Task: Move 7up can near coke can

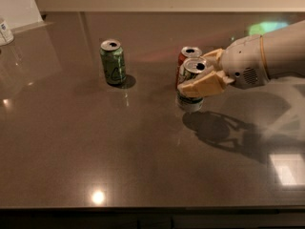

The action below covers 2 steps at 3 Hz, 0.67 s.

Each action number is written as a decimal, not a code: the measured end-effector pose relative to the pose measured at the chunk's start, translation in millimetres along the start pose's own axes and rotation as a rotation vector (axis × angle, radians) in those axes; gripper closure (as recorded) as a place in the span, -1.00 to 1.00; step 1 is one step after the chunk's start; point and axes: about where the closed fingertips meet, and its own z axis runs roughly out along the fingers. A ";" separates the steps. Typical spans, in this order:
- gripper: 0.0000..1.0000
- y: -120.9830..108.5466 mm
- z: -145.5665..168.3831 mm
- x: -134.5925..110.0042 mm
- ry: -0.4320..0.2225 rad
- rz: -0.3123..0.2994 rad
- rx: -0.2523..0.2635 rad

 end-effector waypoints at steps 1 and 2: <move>1.00 -29.5 -2.5 5.9 0.000 0.031 0.039; 1.00 -49.3 -5.4 17.2 0.011 0.059 0.070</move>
Offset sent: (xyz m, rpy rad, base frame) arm 0.0600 -0.0571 -0.0181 -0.0049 0.0254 -0.1517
